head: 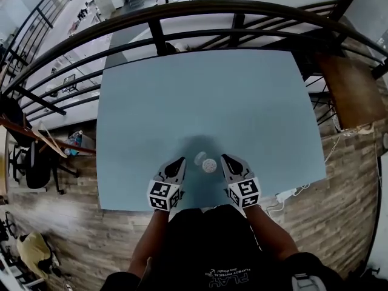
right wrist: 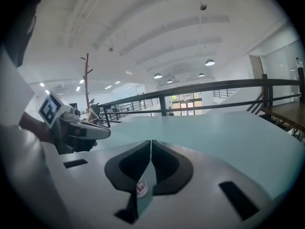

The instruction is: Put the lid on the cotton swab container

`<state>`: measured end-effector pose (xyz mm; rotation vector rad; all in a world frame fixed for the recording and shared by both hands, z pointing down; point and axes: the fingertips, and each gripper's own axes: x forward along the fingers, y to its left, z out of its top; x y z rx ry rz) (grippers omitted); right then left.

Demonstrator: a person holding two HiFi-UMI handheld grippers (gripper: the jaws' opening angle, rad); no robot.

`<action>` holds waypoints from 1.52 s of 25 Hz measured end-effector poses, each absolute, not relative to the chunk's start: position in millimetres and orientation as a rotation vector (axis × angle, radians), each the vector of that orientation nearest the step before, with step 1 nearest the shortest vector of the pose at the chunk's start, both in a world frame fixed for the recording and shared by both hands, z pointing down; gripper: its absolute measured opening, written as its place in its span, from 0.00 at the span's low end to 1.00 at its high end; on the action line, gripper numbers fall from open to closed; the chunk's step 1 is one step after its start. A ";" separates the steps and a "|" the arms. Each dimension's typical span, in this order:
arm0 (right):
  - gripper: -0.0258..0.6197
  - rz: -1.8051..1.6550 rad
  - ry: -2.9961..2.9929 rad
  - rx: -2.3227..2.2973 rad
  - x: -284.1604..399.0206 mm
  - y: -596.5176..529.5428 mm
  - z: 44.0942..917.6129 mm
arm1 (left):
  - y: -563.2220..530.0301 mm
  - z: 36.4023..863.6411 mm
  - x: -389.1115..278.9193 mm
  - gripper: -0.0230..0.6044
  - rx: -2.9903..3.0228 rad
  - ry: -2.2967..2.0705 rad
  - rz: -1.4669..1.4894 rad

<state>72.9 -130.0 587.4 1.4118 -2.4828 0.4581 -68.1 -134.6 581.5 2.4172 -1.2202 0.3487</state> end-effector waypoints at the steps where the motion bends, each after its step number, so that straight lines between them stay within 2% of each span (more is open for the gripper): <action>1: 0.07 0.464 -2.490 1.403 75.4 -130.4 587.3 | -132.8 580.4 -67.2 0.05 2.410 -1.230 0.343; 18: 0.08 0.500 -2.494 1.316 70.2 -117.9 609.2 | -117.3 600.4 -71.9 0.05 2.383 -1.268 0.416; 23: 0.27 0.493 -2.486 1.218 63.5 -103.4 622.3 | -115.2 605.3 -70.9 0.05 2.404 -1.246 0.368; 29: 0.34 0.438 -2.457 1.126 54.8 -91.0 639.1 | -116.5 610.2 -74.7 0.05 2.396 -1.233 0.376; 38: 0.44 0.539 -2.359 1.045 40.0 -88.0 682.6 | -120.2 618.9 -76.3 0.05 2.396 -1.189 0.345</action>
